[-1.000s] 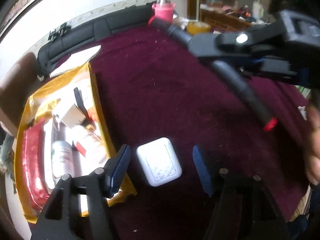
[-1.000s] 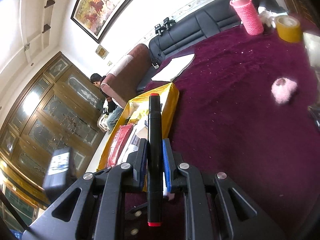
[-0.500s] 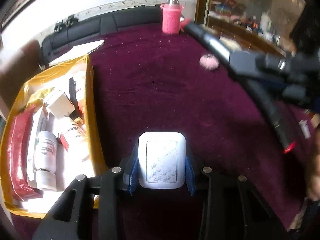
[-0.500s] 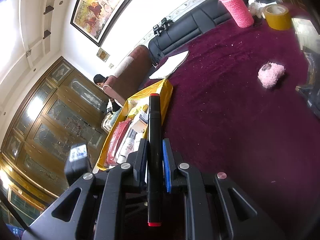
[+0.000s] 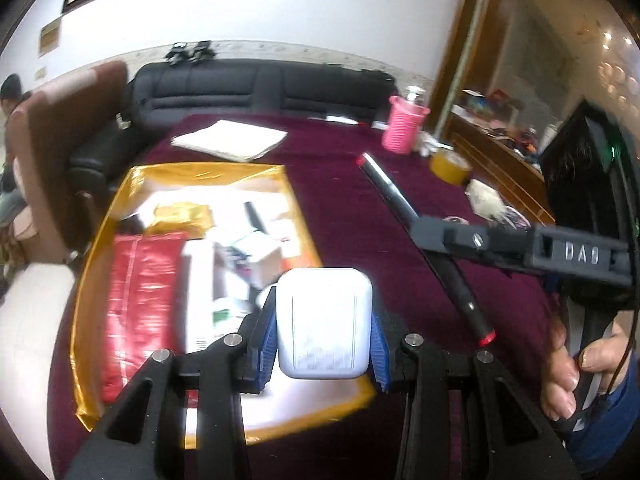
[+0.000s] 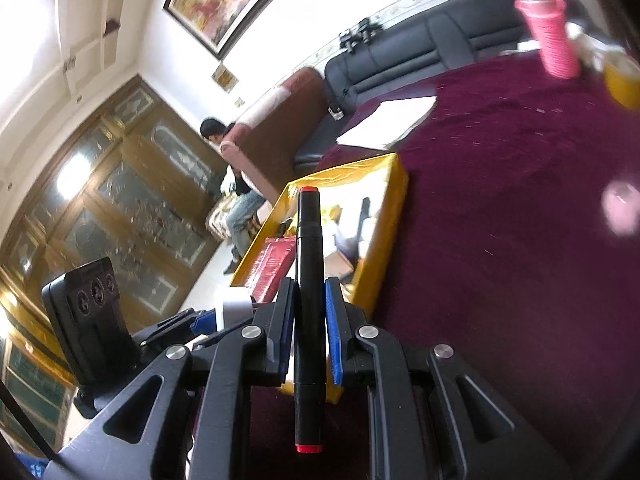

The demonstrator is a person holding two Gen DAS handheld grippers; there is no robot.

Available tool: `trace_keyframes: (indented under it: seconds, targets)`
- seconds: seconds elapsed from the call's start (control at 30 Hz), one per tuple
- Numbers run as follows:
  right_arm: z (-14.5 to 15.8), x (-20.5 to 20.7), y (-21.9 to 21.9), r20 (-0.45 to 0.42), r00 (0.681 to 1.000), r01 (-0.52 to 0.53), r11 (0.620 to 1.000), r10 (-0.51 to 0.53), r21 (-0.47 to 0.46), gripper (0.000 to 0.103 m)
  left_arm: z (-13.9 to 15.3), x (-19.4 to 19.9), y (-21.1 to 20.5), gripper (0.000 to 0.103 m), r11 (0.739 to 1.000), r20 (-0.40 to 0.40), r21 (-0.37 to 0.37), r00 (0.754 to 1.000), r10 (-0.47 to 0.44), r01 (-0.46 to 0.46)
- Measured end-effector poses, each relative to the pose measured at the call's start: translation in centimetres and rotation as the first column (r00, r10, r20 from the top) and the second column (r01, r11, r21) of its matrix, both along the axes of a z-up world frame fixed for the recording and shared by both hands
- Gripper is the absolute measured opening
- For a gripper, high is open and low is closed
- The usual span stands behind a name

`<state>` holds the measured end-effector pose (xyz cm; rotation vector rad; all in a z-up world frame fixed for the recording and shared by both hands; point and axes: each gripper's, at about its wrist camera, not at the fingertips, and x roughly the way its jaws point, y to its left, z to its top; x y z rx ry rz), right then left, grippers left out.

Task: Organize objects
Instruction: 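Carry the marker and white plug into the tray and open both tools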

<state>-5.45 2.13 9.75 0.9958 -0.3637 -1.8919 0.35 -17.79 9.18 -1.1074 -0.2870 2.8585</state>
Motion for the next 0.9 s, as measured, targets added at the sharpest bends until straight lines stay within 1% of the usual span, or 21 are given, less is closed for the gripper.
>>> trace_keyframes:
  seconds: [0.07,0.13,0.23,0.3,0.4,0.6,0.7,0.9]
  targets:
    - [-0.1,-1.2,-2.6,0.011,1.0,-0.02,1.0,0.019,0.021,0.013,-1.1,-0.2,-0.6,0.034,1.0,0.017,-0.002,1.0,0.024,-0.024]
    - [-0.2,-2.6,-5.3,0.021,0.999,-0.033,0.998,0.032,0.046,0.013,-1.9,-0.8,-0.9,0.034,1.0,0.032,0.015,0.999,0.025,-0.026]
    - [-0.7,-4.5,-8.7,0.022,0.999,-0.033,0.994,0.031,0.102,0.013,-2.6,-0.8,-0.7,0.034,1.0,0.04,-0.012,0.999,0.026,-0.025]
    - [-1.5,-5.9,-10.9,0.019,1.0,-0.025,0.988,0.022,0.154,0.013,-3.2,-0.8,-0.4,0.034,1.0,0.05,-0.009,0.999,0.021,-0.021]
    - [-2.9,-7.5,-13.4,-0.004,1.0,-0.004,0.971,0.005,0.239,0.013,-3.7,-0.7,-0.2,0.034,0.999,0.054,-0.03,0.998,0.025,-0.024]
    - [-4.8,-8.7,-15.1,0.001,1.0,-0.001,0.953,0.001,0.304,0.013,-4.1,-0.3,0.2,0.034,0.998,0.062,-0.063,0.998,0.024,-0.02]
    - [-5.1,-8.5,-15.7,-0.007,1.0,-0.005,0.945,0.008,0.326,0.012,-3.9,-0.1,0.4,0.034,0.997,0.056,-0.077,0.998,0.029,-0.025]
    - [-4.5,-8.0,-15.8,-0.024,1.0,-0.003,0.94,0.012,0.34,0.013,-3.6,0.3,0.5,0.035,0.995,0.049,-0.098,0.998,0.036,-0.031]
